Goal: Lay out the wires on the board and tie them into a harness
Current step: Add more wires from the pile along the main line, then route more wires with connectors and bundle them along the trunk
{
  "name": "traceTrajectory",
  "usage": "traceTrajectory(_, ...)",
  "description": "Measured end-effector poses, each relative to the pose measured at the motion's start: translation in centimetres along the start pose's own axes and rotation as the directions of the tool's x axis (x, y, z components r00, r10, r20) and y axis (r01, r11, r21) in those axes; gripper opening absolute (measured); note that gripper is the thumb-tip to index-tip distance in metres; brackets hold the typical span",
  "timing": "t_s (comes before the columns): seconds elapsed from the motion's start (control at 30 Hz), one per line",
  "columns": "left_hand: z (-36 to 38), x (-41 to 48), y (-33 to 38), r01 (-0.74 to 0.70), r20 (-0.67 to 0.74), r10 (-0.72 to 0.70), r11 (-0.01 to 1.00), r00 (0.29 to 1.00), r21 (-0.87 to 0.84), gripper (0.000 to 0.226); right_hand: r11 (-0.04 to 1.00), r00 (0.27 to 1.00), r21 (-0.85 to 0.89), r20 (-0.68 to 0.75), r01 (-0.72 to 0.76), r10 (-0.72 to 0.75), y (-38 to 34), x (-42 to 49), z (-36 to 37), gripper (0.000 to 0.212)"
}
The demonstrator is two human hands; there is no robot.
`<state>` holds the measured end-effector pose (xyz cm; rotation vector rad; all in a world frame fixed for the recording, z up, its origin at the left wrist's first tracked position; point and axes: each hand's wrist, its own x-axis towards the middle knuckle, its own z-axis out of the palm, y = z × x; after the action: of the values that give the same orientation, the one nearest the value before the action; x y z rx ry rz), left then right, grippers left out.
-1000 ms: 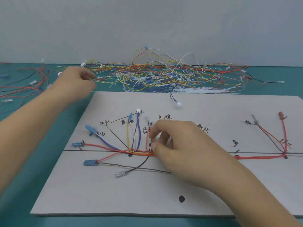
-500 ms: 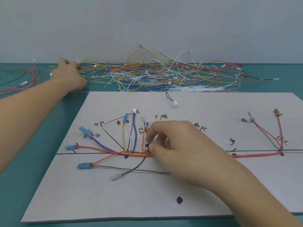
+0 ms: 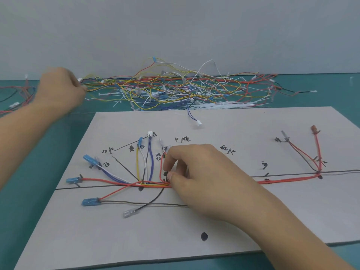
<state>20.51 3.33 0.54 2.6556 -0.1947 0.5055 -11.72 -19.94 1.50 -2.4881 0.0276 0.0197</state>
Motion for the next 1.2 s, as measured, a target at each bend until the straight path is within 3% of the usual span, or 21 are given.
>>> traceTrajectory(0.07,-1.1,-0.5,0.5,0.074,0.003,-0.074,0.985,0.997,-0.158,0.007,0.999,0.999,0.03,-0.011,-0.03,0.031,-0.1,0.0,0.0,0.012)
traceTrajectory(0.17,-2.7,-2.6,2.0,0.202,0.132,-0.157,0.849,0.979,-0.488,0.012,0.994,0.996,0.072,-0.019,-0.083,0.084,-0.3,0.1,0.0,0.013)
traceTrajectory(0.3,-4.0,-7.0,4.5,0.125,0.212,0.049,0.669,0.976,-0.732,0.008,0.985,0.991,0.123,-0.043,-0.119,0.126,-0.3,0.7,-0.2,0.012)
traceTrajectory(0.4,-4.6,-9.9,6.7,0.059,0.212,0.198,0.58,0.957,-0.812,0.019,0.98,0.986,0.16,-0.1,-0.118,0.135,-0.2,1.3,-0.5,0.013)
traceTrajectory(0.57,-4.3,-12.0,9.9,-0.187,0.048,0.353,0.601,0.934,-0.777,0.014,0.924,0.99,0.379,-0.109,-0.045,0.093,-1.5,3.2,-2.3,0.026)
traceTrajectory(0.73,-4.1,-12.8,12.0,-0.368,-0.058,0.484,0.577,0.873,-0.729,0.008,0.746,0.975,0.665,-0.145,-0.03,0.169,-3.1,6.6,-4.1,0.033)
traceTrajectory(0.77,-4.1,-12.8,12.4,-0.393,-0.075,0.496,0.579,0.865,-0.714,0.011,0.731,0.963,0.682,-0.188,-0.015,0.195,-3.2,7.3,-4.4,0.034)
traceTrajectory(0.83,-4.1,-12.5,13.1,-0.444,-0.099,0.521,0.595,0.848,-0.67,0.019,0.798,0.935,0.602,-0.303,0.039,0.183,-3.2,8.5,-5.1,0.031)
traceTrajectory(0.93,-3.5,-11.8,13.3,-0.455,-0.071,0.53,0.643,0.845,-0.616,0.015,0.889,0.937,0.452,-0.338,0.079,0.089,-2.9,9.4,-6.5,0.021)
traceTrajectory(1.0,-2.6,-10.9,12.9,-0.42,0.001,0.509,0.711,0.861,-0.563,0.008,0.893,0.951,0.442,-0.304,0.088,0.056,-2.7,9.6,-7.7,0.018)
traceTrajectory(1.13,-0.2,-8.7,11.9,-0.403,0.033,0.458,0.813,0.889,-0.421,0.008,0.742,0.973,0.653,-0.231,0.151,0.005,-2.4,9.3,-10.8,0.009)
traceTrajectory(1.2,0.7,-7.5,11.3,-0.382,-0.013,0.416,0.824,0.909,-0.419,0.009,0.732,0.976,0.665,-0.216,0.146,0.001,-1.7,8.8,-12.4,0.01)
